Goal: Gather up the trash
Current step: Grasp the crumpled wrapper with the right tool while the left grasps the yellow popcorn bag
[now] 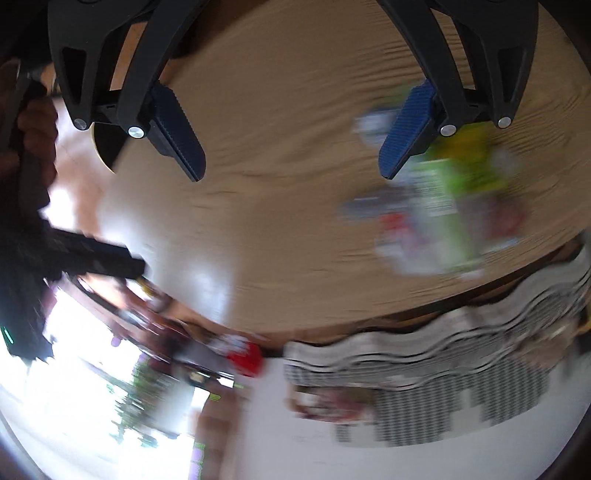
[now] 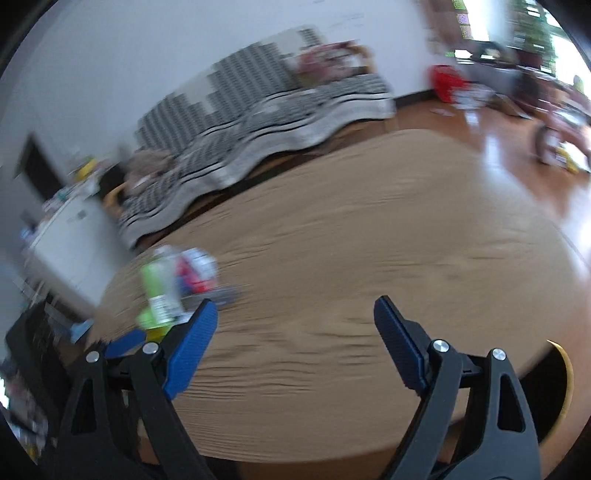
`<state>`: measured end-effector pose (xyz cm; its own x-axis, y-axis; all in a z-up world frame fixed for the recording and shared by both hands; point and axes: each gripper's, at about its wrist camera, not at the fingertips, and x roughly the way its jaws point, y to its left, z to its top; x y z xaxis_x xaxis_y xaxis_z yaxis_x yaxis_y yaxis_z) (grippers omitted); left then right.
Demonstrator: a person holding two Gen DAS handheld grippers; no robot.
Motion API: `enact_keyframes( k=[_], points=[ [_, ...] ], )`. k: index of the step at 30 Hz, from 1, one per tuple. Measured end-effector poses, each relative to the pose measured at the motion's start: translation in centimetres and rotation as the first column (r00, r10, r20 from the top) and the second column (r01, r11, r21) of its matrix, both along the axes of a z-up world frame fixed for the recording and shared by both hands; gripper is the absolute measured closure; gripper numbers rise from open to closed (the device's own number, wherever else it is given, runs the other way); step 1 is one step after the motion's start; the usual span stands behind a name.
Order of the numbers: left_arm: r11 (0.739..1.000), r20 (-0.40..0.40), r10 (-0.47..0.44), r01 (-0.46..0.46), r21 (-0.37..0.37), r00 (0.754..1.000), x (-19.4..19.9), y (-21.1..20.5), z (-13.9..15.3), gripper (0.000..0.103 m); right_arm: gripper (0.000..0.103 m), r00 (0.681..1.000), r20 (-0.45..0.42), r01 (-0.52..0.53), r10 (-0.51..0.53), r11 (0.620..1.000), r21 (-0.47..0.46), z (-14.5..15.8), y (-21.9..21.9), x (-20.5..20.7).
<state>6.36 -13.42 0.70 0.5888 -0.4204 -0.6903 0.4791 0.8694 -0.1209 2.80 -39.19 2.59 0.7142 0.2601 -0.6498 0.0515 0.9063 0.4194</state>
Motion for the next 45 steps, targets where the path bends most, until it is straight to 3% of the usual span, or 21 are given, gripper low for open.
enact_keyframes(
  k=[7,13,18,25,27,29,32,33,37,45],
  points=[
    [0.978,-0.054,0.21,-0.21,-0.004,0.976,2.7,10.8,-0.2,0.011,0.019,0.974,-0.05,-0.22,0.22,0.975,-0.01,-1.7,12.7,4.9],
    [0.96,-0.124,0.278,-0.28,0.0,0.953,4.7,14.4,-2.2,0.011,0.026,0.943,-0.151,-0.305,0.297,0.952,-0.036,-5.0,18.5,7.0],
    [0.961,-0.172,0.272,-0.275,0.005,0.947,6.8,14.4,-4.0,0.011,0.031,0.929,-0.226,-0.301,0.293,0.954,-0.005,-7.7,19.4,8.6],
    [0.962,-0.202,0.27,-0.271,0.024,0.941,9.7,12.6,-6.6,0.011,0.046,0.925,-0.267,-0.258,0.271,0.962,0.085,-9.8,18.5,10.3],
    [0.961,-0.219,0.273,-0.276,0.018,0.937,10.3,12.4,-7.4,0.011,0.054,0.921,-0.264,-0.261,0.285,0.957,0.124,-10.1,18.4,10.8],
    [0.963,-0.232,0.266,-0.271,0.011,0.936,10.6,12.1,-7.9,0.013,0.07,0.913,-0.255,-0.279,0.319,0.943,0.181,-10.3,18.5,11.1],
    [0.97,-0.23,0.237,-0.244,-0.003,0.944,10.2,11.3,-8.0,0.037,0.074,0.911,-0.247,-0.294,0.332,0.939,0.178,-9.8,18.8,11.0],
    [0.972,-0.233,0.226,-0.236,-0.017,0.946,10.0,11.2,-7.8,0.055,0.075,0.913,-0.234,-0.305,0.335,0.939,0.156,-9.4,19.0,10.8],
    [0.968,-0.233,0.233,-0.247,-0.033,0.944,9.1,11.0,-6.3,0.066,0.076,0.922,-0.194,-0.312,0.335,0.94,0.139,-7.7,19.0,9.9],
    [0.96,-0.199,0.253,-0.272,-0.07,0.947,7.1,12.1,-3.5,0.07,0.076,0.941,-0.099,-0.307,0.322,0.941,0.144,-4.7,17.6,8.2]
  ],
)
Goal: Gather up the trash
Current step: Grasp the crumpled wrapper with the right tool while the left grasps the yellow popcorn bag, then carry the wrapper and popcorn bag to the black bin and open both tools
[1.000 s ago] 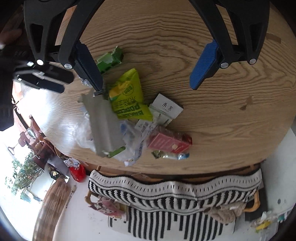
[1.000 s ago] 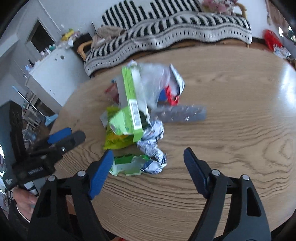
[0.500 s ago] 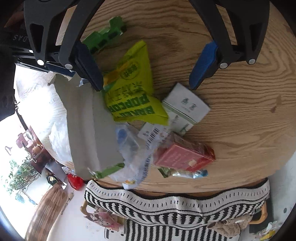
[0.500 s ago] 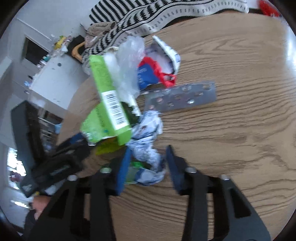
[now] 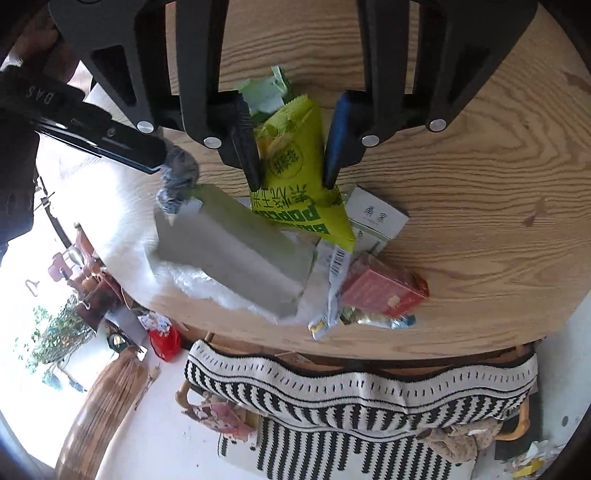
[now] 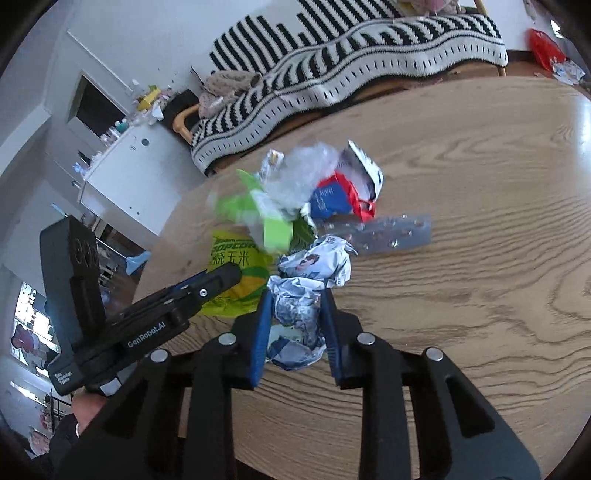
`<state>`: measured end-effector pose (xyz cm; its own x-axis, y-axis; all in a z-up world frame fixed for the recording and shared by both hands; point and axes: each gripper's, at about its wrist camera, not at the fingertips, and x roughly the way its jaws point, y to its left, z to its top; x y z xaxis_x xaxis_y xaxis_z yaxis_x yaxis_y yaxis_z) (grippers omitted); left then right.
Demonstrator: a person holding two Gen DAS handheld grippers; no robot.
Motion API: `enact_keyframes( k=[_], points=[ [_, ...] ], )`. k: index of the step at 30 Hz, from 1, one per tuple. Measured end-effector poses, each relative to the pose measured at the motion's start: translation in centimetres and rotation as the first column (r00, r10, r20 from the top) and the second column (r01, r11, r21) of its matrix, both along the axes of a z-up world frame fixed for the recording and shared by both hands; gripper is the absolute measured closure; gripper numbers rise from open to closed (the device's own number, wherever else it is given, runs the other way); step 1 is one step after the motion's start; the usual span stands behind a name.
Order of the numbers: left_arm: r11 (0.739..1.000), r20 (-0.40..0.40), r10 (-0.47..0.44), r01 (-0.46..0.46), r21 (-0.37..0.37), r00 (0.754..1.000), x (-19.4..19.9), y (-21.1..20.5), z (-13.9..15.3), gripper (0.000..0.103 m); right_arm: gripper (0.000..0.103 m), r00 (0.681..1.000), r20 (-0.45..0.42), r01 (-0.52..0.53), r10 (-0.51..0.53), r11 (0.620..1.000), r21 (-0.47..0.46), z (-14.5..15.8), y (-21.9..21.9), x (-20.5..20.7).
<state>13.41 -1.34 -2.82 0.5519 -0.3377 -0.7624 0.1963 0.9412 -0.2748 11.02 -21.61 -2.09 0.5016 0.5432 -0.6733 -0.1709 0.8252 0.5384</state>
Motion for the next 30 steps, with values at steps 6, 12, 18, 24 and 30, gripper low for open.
enact_keyframes(
  k=[6,12,18,24,30],
  points=[
    [1.0,0.041,0.01,-0.01,-0.014,0.999,-1.1,0.6,1.7,0.073,0.076,1.0,0.025,0.012,-0.012,1.0,0.0,1.2,-1.1,-0.8],
    [1.0,0.053,0.012,-0.011,-0.012,0.999,-1.3,0.6,2.1,0.074,0.076,0.999,0.038,0.033,-0.033,0.999,-0.008,1.7,-2.5,-2.0],
    [1.0,0.101,0.003,-0.002,-0.006,0.995,-1.7,-1.0,3.9,0.075,0.076,0.996,0.055,0.078,-0.077,0.997,-0.028,2.5,-5.2,-3.2],
    [0.997,0.132,-0.071,0.075,-0.026,0.989,-2.5,-6.3,5.0,0.075,0.076,0.984,0.078,0.166,-0.162,0.984,-0.057,3.3,-10.5,-5.6],
    [0.977,0.14,-0.207,0.213,-0.026,0.968,-4.2,-14.6,4.4,0.075,0.076,0.955,0.094,0.29,-0.281,0.951,-0.104,3.6,-18.1,-9.7]
  ],
)
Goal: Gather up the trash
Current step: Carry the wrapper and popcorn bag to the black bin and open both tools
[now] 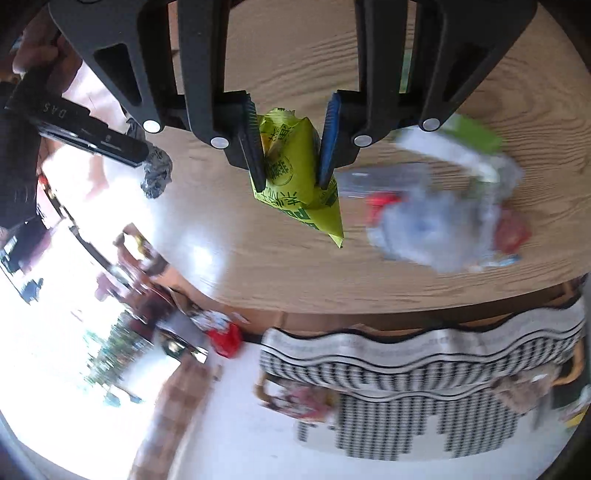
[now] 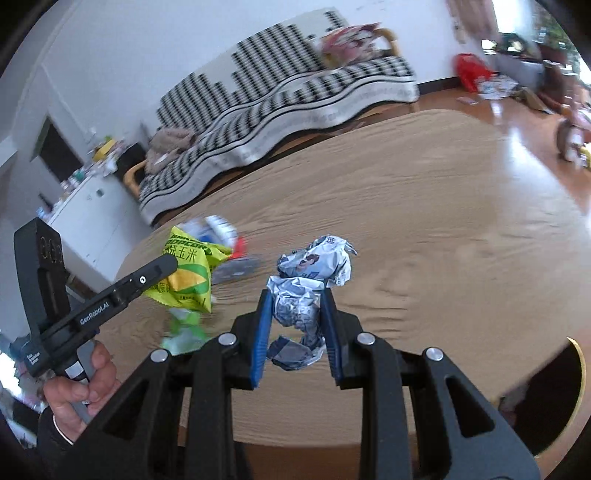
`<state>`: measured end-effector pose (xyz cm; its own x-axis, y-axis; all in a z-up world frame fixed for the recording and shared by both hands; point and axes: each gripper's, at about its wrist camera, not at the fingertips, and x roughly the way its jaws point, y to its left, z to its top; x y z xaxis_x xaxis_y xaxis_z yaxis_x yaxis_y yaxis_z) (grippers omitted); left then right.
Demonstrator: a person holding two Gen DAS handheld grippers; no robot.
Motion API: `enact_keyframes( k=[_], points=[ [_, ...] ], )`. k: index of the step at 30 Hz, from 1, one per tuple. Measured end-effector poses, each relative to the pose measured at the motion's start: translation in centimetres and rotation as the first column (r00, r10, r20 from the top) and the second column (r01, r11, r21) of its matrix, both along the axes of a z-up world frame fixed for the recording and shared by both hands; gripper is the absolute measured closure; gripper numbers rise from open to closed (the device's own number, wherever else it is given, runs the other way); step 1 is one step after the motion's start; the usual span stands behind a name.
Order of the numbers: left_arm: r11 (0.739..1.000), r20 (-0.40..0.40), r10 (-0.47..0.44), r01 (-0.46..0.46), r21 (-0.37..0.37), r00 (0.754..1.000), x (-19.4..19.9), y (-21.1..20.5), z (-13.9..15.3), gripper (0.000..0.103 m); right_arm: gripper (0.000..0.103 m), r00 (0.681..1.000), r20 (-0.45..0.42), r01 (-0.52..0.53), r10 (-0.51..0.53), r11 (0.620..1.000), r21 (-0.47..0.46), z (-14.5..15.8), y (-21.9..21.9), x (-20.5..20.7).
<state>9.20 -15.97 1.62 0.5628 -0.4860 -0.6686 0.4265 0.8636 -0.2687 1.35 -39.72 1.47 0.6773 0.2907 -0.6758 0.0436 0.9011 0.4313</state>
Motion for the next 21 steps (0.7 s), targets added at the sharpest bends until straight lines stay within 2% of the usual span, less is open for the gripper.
enact_keyframes(
  k=[6,12,16,21],
  points=[
    [0.988,-0.012,-0.157,0.157,-0.002,0.988,-2.4,-9.3,-1.8,0.075,0.076,0.988,-0.025,0.153,-0.155,0.987,-0.056,-1.1,-8.3,-4.6],
    [0.946,-0.032,-0.324,0.323,-0.02,0.946,-6.0,-18.6,-3.9,0.075,0.076,0.95,-0.064,0.3,-0.306,0.95,-0.089,-2.9,-15.8,-9.8],
    [0.895,-0.054,-0.445,0.443,-0.049,0.894,-9.1,-24.3,-5.5,0.075,0.076,0.918,-0.088,0.378,-0.386,0.921,-0.094,-4.0,-19.6,-12.9],
    [0.834,-0.073,-0.552,0.551,-0.037,0.831,-12.6,-29.0,-8.0,0.075,0.076,0.877,-0.137,0.448,-0.461,0.887,-0.116,-5.7,-23.0,-15.7]
  ],
)
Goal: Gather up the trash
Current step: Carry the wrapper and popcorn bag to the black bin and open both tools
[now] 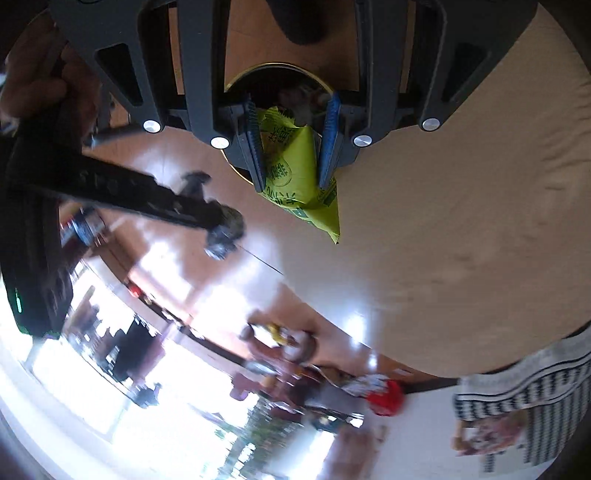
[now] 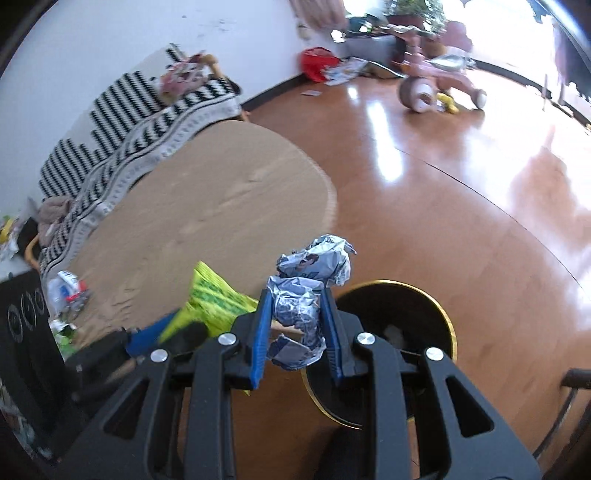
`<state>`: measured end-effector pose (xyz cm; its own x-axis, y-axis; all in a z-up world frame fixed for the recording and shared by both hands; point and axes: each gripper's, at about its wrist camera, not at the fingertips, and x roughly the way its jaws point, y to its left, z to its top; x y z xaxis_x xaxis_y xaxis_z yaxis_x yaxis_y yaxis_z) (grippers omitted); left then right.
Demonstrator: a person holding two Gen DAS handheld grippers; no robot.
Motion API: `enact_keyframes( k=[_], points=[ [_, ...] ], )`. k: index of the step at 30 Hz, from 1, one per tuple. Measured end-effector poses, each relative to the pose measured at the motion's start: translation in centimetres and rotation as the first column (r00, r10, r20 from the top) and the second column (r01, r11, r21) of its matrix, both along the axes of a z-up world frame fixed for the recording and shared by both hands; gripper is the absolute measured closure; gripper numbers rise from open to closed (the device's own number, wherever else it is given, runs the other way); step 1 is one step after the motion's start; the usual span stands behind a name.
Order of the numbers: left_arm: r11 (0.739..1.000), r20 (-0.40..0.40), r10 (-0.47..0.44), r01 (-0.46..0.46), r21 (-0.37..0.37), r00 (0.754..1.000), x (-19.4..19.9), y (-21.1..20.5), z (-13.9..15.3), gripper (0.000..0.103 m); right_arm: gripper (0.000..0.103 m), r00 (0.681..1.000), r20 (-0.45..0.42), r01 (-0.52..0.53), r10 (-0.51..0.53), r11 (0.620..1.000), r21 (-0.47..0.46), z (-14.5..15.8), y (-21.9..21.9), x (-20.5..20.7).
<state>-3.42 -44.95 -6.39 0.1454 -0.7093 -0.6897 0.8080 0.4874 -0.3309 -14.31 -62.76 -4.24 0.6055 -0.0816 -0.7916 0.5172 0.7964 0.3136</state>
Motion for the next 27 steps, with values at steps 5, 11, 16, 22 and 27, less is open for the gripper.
enact_keyframes(
  k=[5,11,16,22,27],
  points=[
    [0.996,-0.004,-0.074,0.074,0.05,0.997,-2.1,-2.2,-2.7,0.075,0.076,0.997,-0.064,0.029,-0.029,1.0,0.002,-1.6,-1.5,-1.1],
    [0.992,-0.019,-0.101,0.102,0.072,0.995,-2.6,-3.1,-4.2,0.078,0.076,0.994,-0.1,0.044,-0.043,0.999,0.012,-2.5,-2.0,-1.2],
    [0.991,-0.022,-0.112,0.113,0.074,0.993,-2.9,-3.4,-4.5,0.078,0.076,0.993,-0.106,0.05,-0.049,0.999,0.008,-2.3,-1.6,-1.2],
    [0.99,-0.04,-0.101,0.104,0.094,0.994,-2.4,-3.9,-4.9,0.042,0.031,0.993,-0.1,0.071,-0.068,0.997,0.022,-2.2,-1.7,-1.0],
    [0.993,-0.011,-0.082,0.083,0.082,0.997,-2.7,-3.7,-4.4,0.018,0.024,0.992,-0.07,0.105,-0.104,0.994,0.016,-1.5,-2.2,-1.5]
  ],
)
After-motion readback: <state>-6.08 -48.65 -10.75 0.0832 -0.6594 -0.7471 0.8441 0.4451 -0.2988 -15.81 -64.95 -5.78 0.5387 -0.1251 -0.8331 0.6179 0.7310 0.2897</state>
